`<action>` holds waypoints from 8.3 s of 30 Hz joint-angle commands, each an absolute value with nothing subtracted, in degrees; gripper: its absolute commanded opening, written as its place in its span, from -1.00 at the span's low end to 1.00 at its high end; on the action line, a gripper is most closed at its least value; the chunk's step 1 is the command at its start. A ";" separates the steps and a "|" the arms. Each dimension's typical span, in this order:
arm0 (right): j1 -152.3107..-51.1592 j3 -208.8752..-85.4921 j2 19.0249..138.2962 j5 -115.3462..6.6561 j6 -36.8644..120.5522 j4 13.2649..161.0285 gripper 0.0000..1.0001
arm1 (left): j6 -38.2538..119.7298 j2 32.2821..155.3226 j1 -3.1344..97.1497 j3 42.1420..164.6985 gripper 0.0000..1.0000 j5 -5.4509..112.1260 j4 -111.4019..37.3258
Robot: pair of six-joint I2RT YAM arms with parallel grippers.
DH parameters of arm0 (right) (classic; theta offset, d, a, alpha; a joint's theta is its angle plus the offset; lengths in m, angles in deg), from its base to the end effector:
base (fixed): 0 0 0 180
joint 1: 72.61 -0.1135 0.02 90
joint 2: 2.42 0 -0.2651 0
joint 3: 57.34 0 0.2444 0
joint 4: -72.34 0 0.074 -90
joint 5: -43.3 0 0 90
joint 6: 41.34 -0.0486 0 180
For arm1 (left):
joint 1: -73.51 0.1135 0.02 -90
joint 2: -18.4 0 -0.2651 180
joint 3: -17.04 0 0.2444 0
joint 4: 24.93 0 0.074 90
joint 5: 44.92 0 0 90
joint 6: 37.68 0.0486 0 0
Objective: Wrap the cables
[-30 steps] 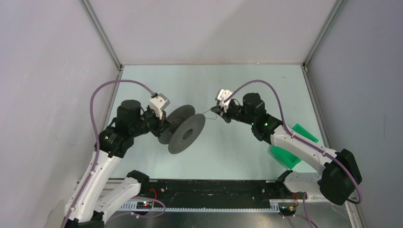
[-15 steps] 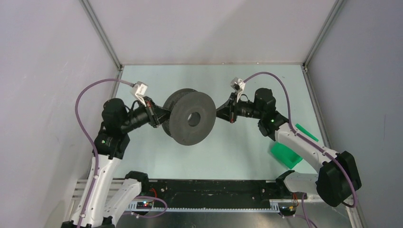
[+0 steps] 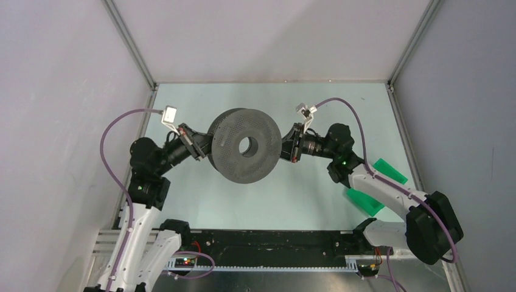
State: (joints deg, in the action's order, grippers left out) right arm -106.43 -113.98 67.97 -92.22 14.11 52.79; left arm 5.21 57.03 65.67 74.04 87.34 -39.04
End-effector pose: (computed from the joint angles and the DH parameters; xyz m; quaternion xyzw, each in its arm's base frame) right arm 0.2099 0.1824 0.3161 -0.2831 0.6200 0.5990 0.4203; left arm 0.1486 -0.0535 0.3642 0.0356 0.6865 -0.5330 0.4934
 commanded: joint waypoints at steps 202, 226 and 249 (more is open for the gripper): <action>-100.09 -112.92 78.15 -93.46 27.56 25.34 0.04 | -33.15 51.68 65.42 62.34 -1.00 69.75 -15.35; -99.27 -116.99 76.21 -87.35 28.04 39.03 0.01 | -32.73 51.59 65.41 62.38 -1.00 68.91 -15.37; -101.65 -120.84 82.41 -88.78 28.81 36.00 0.01 | -32.82 50.74 65.42 62.53 -1.00 68.05 -15.98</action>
